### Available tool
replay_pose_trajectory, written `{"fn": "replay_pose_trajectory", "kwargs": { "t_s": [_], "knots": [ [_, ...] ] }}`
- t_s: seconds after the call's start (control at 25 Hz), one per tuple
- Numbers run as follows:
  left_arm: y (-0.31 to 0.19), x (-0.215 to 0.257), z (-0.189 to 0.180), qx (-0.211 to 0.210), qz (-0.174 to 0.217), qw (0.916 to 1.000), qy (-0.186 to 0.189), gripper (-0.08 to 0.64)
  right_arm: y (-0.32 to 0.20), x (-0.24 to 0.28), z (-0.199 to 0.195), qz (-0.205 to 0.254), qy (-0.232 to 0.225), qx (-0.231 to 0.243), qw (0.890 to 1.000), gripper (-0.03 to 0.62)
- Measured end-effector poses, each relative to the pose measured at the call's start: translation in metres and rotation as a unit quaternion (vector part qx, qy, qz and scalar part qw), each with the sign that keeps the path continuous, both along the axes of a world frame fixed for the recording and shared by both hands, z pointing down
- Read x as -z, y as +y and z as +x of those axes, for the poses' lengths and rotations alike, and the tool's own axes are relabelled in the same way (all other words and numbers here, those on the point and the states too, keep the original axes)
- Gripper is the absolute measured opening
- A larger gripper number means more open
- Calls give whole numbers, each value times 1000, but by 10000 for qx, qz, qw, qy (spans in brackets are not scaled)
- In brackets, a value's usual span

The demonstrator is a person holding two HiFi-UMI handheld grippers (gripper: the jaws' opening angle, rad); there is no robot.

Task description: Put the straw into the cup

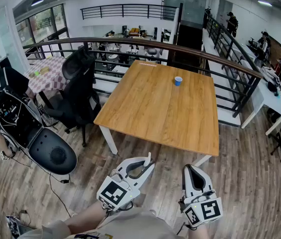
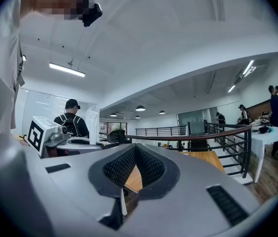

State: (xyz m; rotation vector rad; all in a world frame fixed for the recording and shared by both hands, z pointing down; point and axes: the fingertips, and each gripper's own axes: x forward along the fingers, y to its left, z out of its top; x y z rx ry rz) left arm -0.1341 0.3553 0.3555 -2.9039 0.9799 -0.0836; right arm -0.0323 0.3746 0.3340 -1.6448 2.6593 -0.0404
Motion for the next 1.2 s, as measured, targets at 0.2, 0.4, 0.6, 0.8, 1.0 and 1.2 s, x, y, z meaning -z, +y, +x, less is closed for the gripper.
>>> {"fn": "replay_pose_trajectory", "kwargs": {
  "t_s": [0.2,0.4,0.6,0.8,1.0,1.2],
  "knots": [
    [-5,-1,0,-66,175,9998,-64,41,-4,-2,1,-22,-70,-12,10000,21],
    [-6,0,1,-5,30,10000,34,41,-5,-4,1,-35,-51,-11,10000,21],
    [-7,-3,3,-83,117,9999,0,41,-5,-5,2,-66,-64,-3,10000,21],
    [-7,-1,12,111,6,9999,35,41,-3,-10,15,-144,-81,-64,9998,21],
    [-7,-7,20,153,-88,9998,5,41,-5,-18,22,-184,-135,-5,9997,21],
    [2,-10,32,234,-235,9995,1,41,-2,-23,29,-239,-219,135,9994,21]
  ]
}}
